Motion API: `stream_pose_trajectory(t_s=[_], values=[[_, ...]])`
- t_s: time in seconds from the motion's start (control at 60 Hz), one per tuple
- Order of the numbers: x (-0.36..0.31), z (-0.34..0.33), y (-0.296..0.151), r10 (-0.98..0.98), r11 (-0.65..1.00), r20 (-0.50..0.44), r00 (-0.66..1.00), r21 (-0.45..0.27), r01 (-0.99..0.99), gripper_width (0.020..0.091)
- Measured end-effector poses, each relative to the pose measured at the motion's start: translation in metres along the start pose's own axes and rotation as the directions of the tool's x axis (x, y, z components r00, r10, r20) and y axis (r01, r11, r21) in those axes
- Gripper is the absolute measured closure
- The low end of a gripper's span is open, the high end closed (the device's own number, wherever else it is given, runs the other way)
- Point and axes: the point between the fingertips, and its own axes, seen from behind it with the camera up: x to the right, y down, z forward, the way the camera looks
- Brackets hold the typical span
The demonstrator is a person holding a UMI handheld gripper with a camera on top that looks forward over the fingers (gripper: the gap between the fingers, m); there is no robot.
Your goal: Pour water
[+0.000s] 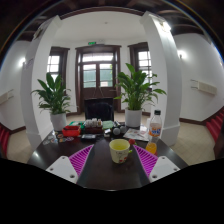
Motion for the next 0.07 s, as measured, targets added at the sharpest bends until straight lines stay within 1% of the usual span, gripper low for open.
stream_pose_trajectory(t_s=[0.067], values=[[-0.0044, -0.0008, 0.0045, -0.024, 1.0, 0.003, 1.0, -0.01, 0.024, 0.0348]])
